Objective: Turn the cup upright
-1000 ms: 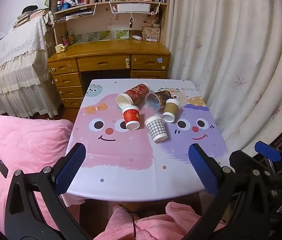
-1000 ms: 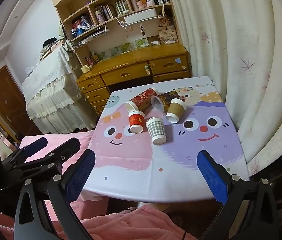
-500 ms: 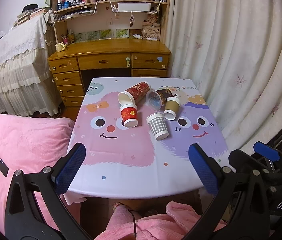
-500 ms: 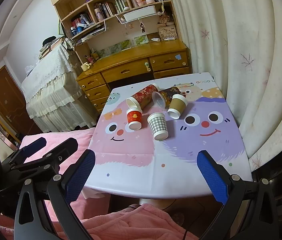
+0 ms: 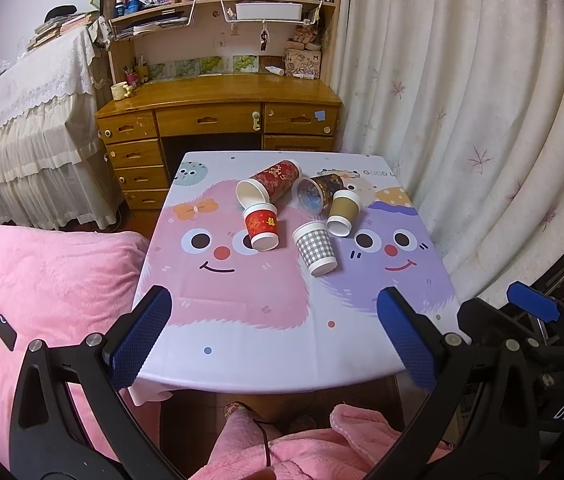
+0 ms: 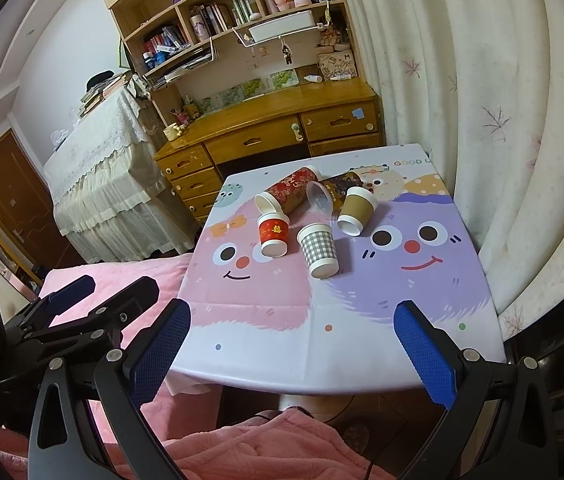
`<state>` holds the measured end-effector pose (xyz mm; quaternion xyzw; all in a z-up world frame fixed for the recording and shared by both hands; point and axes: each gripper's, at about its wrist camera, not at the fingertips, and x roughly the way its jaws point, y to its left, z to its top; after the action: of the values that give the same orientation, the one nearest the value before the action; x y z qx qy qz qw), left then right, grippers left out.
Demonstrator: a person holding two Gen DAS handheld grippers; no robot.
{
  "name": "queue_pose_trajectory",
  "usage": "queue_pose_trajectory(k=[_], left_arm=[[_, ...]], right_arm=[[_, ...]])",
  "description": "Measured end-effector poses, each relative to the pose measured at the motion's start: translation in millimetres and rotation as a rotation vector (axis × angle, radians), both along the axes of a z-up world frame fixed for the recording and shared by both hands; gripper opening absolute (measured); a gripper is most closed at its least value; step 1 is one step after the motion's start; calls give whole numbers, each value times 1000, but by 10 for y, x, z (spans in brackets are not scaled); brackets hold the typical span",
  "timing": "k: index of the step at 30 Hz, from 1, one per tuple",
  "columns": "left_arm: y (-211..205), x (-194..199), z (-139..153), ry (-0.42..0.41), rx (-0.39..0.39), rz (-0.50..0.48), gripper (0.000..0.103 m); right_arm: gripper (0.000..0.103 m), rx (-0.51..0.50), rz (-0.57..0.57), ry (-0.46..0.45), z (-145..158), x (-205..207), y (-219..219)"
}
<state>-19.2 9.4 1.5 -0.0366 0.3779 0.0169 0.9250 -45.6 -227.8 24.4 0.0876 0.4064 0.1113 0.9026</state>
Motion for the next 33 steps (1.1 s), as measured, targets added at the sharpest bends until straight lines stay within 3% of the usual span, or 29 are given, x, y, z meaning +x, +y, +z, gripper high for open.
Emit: queue_pose_trajectory(k=[33], left_arm=[[-172,-22,-49,1,2,1,102]], right_arm=[[103,6,-1,-2,-35,-33,12]])
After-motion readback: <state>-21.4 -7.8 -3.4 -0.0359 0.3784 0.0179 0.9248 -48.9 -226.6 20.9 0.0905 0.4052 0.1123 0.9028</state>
